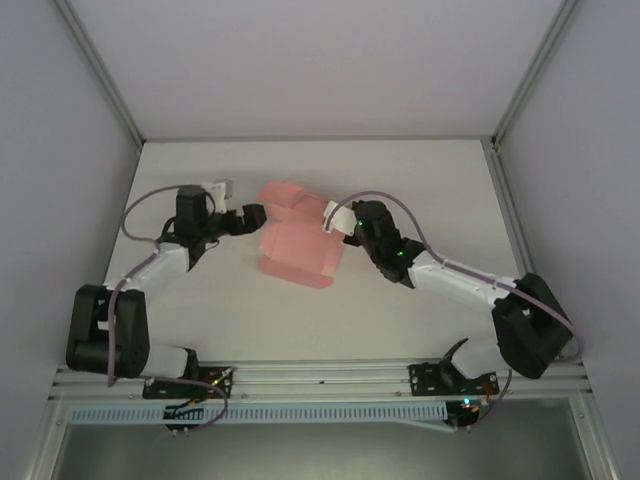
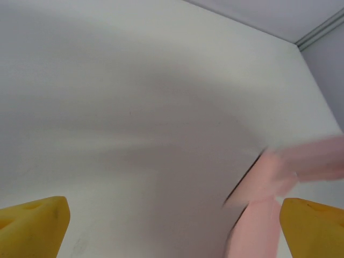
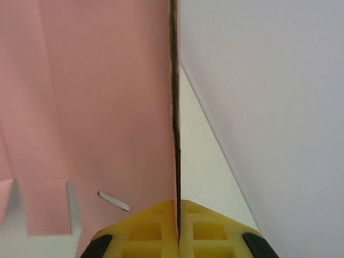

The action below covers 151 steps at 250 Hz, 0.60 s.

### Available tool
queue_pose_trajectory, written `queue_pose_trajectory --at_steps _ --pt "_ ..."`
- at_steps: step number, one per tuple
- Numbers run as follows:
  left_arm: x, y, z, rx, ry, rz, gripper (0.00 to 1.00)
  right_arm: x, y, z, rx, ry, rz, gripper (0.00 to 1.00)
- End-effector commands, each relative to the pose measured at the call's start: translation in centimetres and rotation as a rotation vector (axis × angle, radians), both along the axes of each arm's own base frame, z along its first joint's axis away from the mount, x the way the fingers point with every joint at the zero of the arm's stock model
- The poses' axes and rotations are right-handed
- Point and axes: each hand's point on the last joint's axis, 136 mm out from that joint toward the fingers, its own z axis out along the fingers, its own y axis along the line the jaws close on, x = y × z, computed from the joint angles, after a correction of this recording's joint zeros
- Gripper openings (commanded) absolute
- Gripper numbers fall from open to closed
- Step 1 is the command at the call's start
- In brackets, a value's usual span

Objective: Assemble paper box

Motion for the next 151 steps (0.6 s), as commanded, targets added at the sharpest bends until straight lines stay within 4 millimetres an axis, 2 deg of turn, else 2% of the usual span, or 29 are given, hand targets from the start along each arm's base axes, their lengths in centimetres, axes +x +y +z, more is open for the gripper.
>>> queue_pose_trajectory --at_steps 1,15,56,104,125,140,151 --pt "-1.6 -2.9 2.6 -0.166 -0.095 -0.208 0.99 -1.4 0.6 -0.8 0.080 0.094 0.062 0.03" --pt "-1.4 -3.4 3.1 -0.195 -0.118 -0.233 0.97 -1.4 0.5 -0.9 0.076 0.103 0.058 0.03" --pt "-0.9 -4.4 4.6 -0.255 -0.185 -0.301 0.80 -1.5 0.4 -1.1 0.077 0.130 0.052 0.02" --pt "1.1 -4.0 3.4 -0.194 -0.195 -0.268 0.70 -1.5 0.5 -0.7 0.120 0.164 0.071 0.02" --pt "1.4 -4.3 3.3 -0.210 -0.195 -0.277 0.54 -1.4 0.6 -0.7 0.125 0.175 0.071 0.02" --pt "1.3 -4.4 3.5 -0.219 -0.205 -0.284 0.36 -1.2 0.4 -0.7 0.123 0.181 0.055 0.02" --pt "1.1 -4.4 3.5 -0.216 -0.217 -0.292 0.34 -1.0 0.3 -0.8 0.121 0.187 0.046 0.02"
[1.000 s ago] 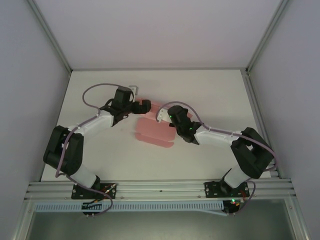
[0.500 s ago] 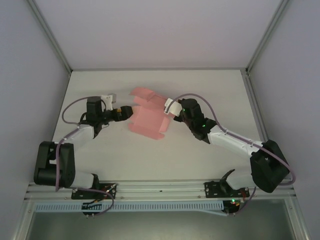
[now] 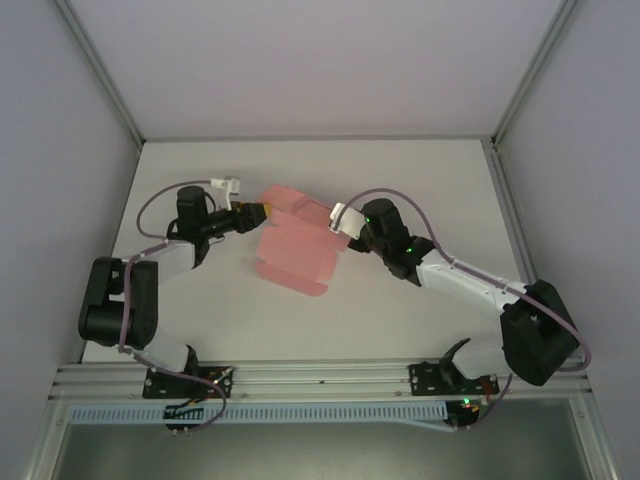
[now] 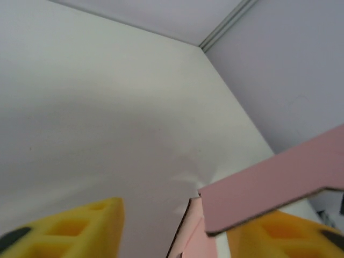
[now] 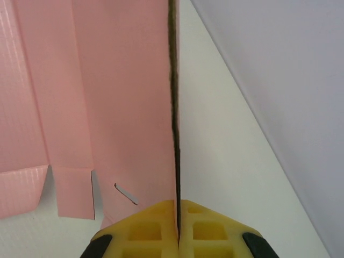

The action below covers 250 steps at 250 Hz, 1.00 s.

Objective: Assemble paper box

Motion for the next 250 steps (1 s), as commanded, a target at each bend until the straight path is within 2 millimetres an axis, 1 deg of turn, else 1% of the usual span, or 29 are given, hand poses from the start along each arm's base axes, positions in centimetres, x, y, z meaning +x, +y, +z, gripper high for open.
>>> queue_pose_trajectory --at_steps 1,24,70,86,99,120,151,165,179,185,201,233,250 --pt "0.2 -0.5 1.6 -0.014 -0.092 -0.043 0.34 0.7 0.3 1.3 0.048 0.012 -0.019 0.02" --pt "-0.2 -0.4 1.3 -0.003 -0.088 -0.043 0.34 0.9 0.2 1.3 0.056 0.022 -0.028 0.02" --pt "-0.2 -0.5 0.6 0.001 -0.067 -0.046 0.34 1.1 0.3 1.6 0.081 0.036 -0.026 0.02" --pt "-0.3 -0.6 0.7 0.002 -0.075 -0.053 0.27 1.1 0.2 1.6 0.080 0.044 -0.030 0.02" --pt "-0.5 -0.7 0.9 0.002 -0.086 -0.061 0.19 1.2 0.2 1.4 0.076 0.050 -0.033 0.01" --pt "-0.9 -1.3 1.1 0.014 -0.107 -0.087 0.18 1.2 0.1 1.5 0.082 0.054 -0.040 0.01" --pt "-1.2 -1.9 0.7 0.033 -0.104 -0.111 0.16 1.3 0.2 1.6 0.098 0.062 -0.045 0.01" --pt "-1.3 -2.3 0.7 0.033 -0.106 -0.120 0.06 1.4 0.2 1.6 0.096 0.071 -0.050 0.01" --pt "-1.6 -2.7 1.0 0.037 -0.119 -0.130 0.01 1.4 0.2 1.3 0.084 0.095 -0.057 0.00" --pt "-1.7 -2.9 1.2 0.045 -0.130 -0.133 0.00 1.4 0.2 1.1 0.078 0.106 -0.055 0.00" --pt "-1.7 -3.5 1.1 0.113 -0.150 -0.110 0.00 1.3 0.3 0.9 0.071 0.126 -0.053 0.00" --pt "-1.9 -5.2 -0.5 0.415 -0.199 -0.043 0.00 1.2 0.6 0.7 0.078 0.125 -0.044 0.00" --pt "-2.4 -6.3 -0.9 0.519 -0.231 -0.029 0.00 0.8 1.1 0.7 0.083 0.130 -0.016 0.00"
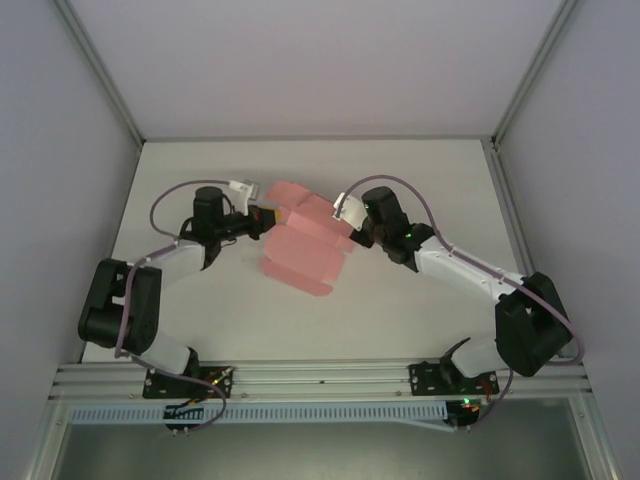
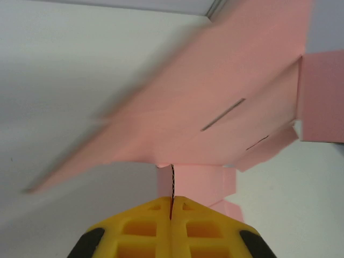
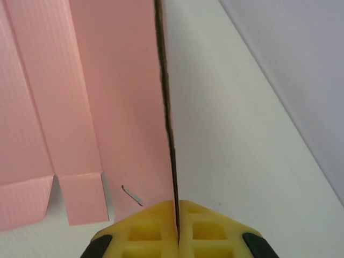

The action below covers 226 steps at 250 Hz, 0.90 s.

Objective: Assemble paper box

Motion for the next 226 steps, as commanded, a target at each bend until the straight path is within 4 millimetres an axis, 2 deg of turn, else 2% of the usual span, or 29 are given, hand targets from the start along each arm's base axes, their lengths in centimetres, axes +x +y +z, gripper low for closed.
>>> queue_pose_trajectory --at_steps 1,47,86,118,147,176,183,205,226 --pt "-0.8 -1.5 -0.3 0.261 -0.106 0.026 0.00 -0.1 2.1 1.6 0.086 -0.009 0.047 0.00" --pt "-1.4 -4.5 0.1 0.358 -0.156 0.029 0.00 -1.0 3.5 0.8 0.025 -0.023 0.110 0.00" --pt "-1.6 -7.1 -0.9 0.448 -0.190 0.012 0.03 -1.0 4.2 -0.1 -0.001 -0.020 0.119 0.00" --pt "-1.5 -8.5 -2.3 0.455 -0.153 -0.004 0.02 -0.7 4.4 -1.0 -0.008 -0.018 0.116 0.00" --pt "-1.5 -8.7 -2.2 0.439 -0.151 -0.012 0.04 -0.4 4.0 -1.5 -0.031 -0.027 0.090 0.00" --pt "-1.7 -7.1 -1.9 0.437 -0.147 0.018 0.30 0.1 3.2 -1.5 -0.077 -0.064 0.067 0.00" --pt "-1.7 -6.3 -2.0 0.439 -0.136 0.033 0.38 0.1 2.9 -1.5 -0.096 -0.073 0.063 0.00" --pt "-1.7 -3.6 -1.8 0.416 -0.100 0.088 0.53 0.3 2.1 -1.5 -0.160 -0.095 0.061 0.00" --pt "-2.2 -1.4 -0.4 0.350 -0.085 0.112 0.75 0.4 1.7 -1.5 -0.220 -0.122 0.078 0.00"
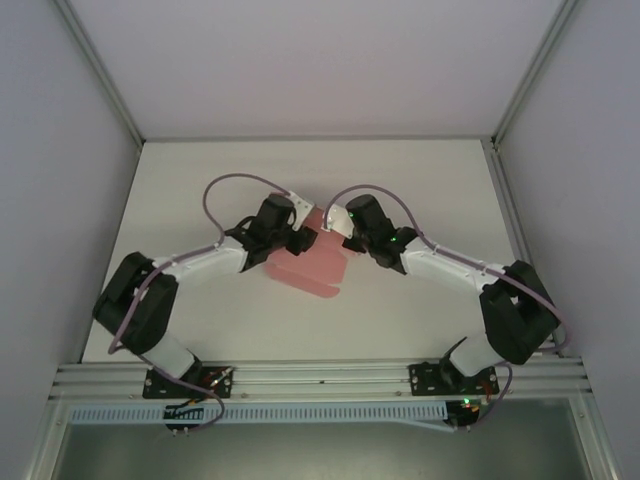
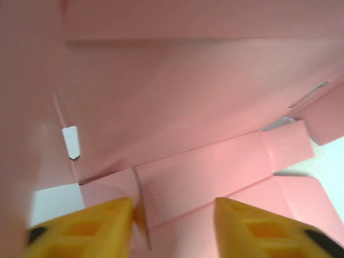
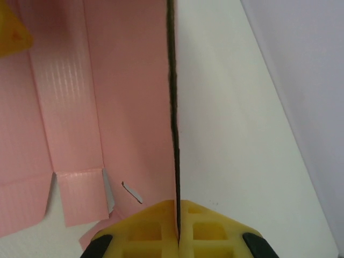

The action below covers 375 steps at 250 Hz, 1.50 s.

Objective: Assemble paper box

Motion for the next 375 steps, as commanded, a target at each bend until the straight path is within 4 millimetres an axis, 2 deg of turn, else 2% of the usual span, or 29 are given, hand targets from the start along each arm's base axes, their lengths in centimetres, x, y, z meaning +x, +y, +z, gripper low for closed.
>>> queue_pose_trajectory --at_steps 1,11,22,54,75,98,129,176,199,218,255,293,327,375 --pt "-0.5 2.4 2.6 -0.114 -0.006 0.023 0.76 0.4 0.3 0.6 -0.068 -0.067 0.046 0.00" --pt "-0.8 3.3 3.7 -0.157 -0.019 0.033 0.92 0.7 0.2 0.7 -0.090 -0.083 0.044 0.00" --pt "-1.0 4.3 4.9 -0.201 -0.037 0.046 0.99 1.0 0.2 0.8 -0.114 -0.102 0.036 0.00" --pt "-0.5 7.6 7.9 -0.316 -0.086 0.154 1.00 2.0 0.7 1.0 -0.161 -0.192 0.027 0.00" --pt "0.5 10.1 8.6 -0.350 -0.089 0.249 0.99 2.4 1.2 0.9 -0.205 -0.262 0.032 0.00" --pt "2.2 12.5 7.8 -0.349 -0.064 0.358 1.00 3.0 1.6 0.5 -0.257 -0.323 0.026 0.00" --pt "4.7 15.2 4.9 -0.366 0.034 0.476 1.00 3.4 1.9 -0.1 -0.297 -0.401 0.024 0.00" --pt "7.9 16.7 1.4 -0.444 0.129 0.514 1.00 3.5 2.0 -1.6 -0.322 -0.407 0.032 0.00" --pt "9.3 16.4 -0.5 -0.418 0.175 0.503 1.00 3.5 2.1 -2.1 -0.325 -0.396 0.037 0.00" --pt "9.9 15.2 -1.5 -0.438 0.208 0.445 1.00 3.5 2.2 -2.4 -0.322 -0.383 0.038 0.00" --pt "9.7 13.3 -2.9 -0.469 0.260 0.342 1.00 3.6 2.1 -2.6 -0.315 -0.377 0.026 0.00" --pt "8.2 11.7 -3.0 -0.467 0.271 0.248 1.00 3.9 1.9 -2.4 -0.308 -0.384 0.007 0.00" --pt "5.8 9.0 -2.7 -0.463 0.266 0.112 1.00 4.1 2.1 -2.3 -0.300 -0.377 0.000 0.00" --pt "3.4 6.4 -3.8 -0.435 0.301 0.028 0.99 4.0 2.1 -2.2 -0.300 -0.380 0.002 0.00"
